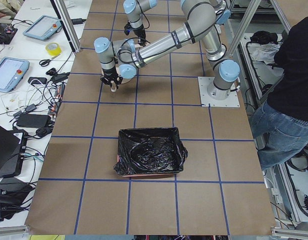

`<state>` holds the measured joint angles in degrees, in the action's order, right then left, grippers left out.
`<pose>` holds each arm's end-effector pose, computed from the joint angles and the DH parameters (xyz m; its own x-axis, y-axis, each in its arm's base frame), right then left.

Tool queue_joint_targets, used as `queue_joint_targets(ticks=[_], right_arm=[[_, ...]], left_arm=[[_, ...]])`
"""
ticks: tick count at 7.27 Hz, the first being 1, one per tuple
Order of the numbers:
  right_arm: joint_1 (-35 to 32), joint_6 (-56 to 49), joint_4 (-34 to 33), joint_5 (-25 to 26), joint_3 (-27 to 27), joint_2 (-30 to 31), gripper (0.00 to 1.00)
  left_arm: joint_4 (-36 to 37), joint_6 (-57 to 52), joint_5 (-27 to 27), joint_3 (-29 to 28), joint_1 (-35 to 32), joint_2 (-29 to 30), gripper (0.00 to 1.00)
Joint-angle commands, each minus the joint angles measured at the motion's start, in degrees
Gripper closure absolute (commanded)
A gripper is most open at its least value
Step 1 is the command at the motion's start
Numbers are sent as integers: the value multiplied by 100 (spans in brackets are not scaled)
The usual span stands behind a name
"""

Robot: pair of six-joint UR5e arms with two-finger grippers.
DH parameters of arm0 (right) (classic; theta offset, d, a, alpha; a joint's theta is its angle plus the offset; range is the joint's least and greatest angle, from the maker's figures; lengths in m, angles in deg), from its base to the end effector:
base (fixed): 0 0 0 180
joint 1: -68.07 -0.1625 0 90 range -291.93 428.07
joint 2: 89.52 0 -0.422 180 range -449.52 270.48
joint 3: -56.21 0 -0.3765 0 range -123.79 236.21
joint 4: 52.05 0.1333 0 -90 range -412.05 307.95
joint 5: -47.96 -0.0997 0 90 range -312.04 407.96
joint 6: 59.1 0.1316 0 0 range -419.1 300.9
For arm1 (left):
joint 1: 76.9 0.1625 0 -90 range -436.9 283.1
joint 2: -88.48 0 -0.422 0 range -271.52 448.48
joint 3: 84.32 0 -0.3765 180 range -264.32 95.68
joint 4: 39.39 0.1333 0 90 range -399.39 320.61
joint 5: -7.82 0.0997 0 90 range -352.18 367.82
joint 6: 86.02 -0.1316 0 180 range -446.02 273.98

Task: Sweep and dump trash into bin
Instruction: 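Lift the white brush with the right gripper and carry it toward the dustpan, then sweep the potato, ring and sponge into the dustpan with the right-held brush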

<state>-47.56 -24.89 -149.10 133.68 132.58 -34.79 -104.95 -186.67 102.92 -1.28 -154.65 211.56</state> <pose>0.4133 -0.5305 0.2161 -0.9856 0.1479 0.0819 0.1639 0.9546 0.2489 0.0221 -0.6749 0.2164 -0.0284 0.9986 0.0452 0.9963 0.0247 0.0819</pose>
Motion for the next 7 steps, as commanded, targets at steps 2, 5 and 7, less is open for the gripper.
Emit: queue_joint_targets(ticks=[2,5,7], right_arm=[[-345,376,-103,-264,-376,-383,100],[-635,867,-139,-712,-613,-516,100],[-829,1166,-261,-925,-781,-674,100]], left_arm=[[0,-7,0,10,6,-3,100],[8,2,0,27,6,-3,100],[0,-7,-9,27,6,-3,100]])
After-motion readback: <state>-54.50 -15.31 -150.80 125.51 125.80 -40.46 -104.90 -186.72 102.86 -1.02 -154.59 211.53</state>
